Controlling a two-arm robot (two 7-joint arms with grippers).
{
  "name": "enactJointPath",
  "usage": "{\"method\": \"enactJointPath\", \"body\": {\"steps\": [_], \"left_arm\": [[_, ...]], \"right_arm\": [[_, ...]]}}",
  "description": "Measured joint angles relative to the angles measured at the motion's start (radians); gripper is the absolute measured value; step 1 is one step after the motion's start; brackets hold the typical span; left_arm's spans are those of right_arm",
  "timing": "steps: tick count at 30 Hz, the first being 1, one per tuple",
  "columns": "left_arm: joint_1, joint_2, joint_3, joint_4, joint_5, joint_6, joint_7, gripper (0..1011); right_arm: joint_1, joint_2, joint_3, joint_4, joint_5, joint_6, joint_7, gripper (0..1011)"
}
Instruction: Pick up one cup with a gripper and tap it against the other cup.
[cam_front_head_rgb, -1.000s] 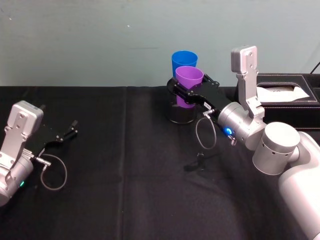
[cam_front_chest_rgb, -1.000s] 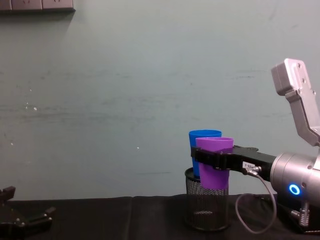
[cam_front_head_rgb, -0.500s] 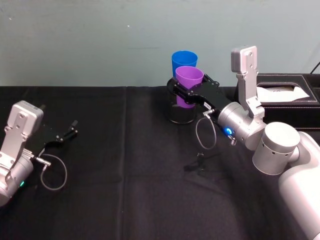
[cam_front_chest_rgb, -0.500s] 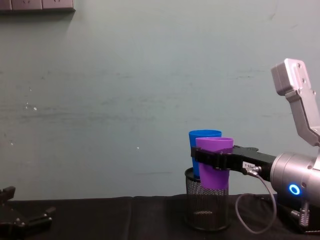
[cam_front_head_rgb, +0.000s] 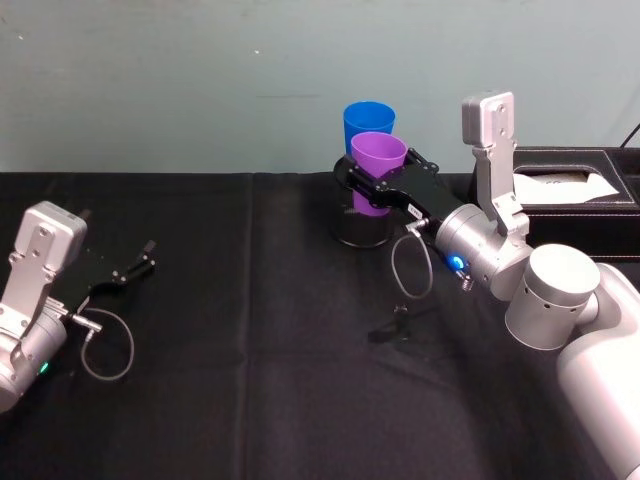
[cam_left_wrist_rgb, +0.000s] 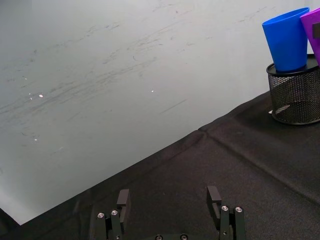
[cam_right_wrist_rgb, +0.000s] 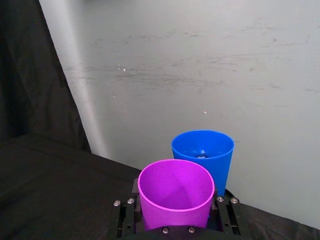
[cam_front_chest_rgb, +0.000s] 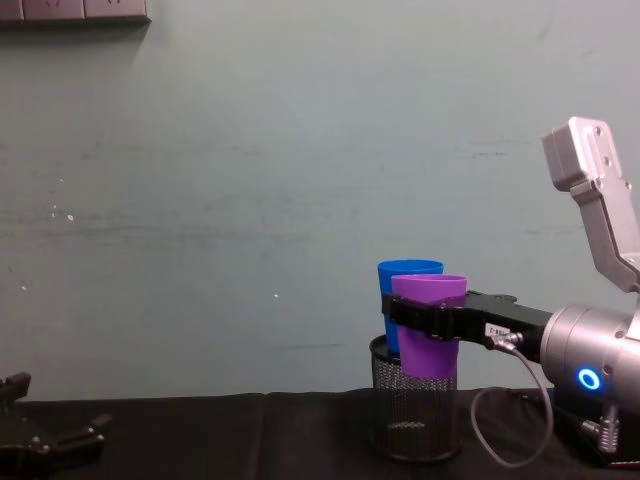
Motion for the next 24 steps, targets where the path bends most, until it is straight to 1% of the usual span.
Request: {"method": "enactJointPath", "body": {"steps": [24], "left_arm": [[0.0, 0.0, 0.0, 0.0, 0.0, 0.0, 0.0, 1000]], "right_arm": [[0.0, 0.0, 0.0, 0.0, 0.0, 0.0, 0.0, 729]]}}
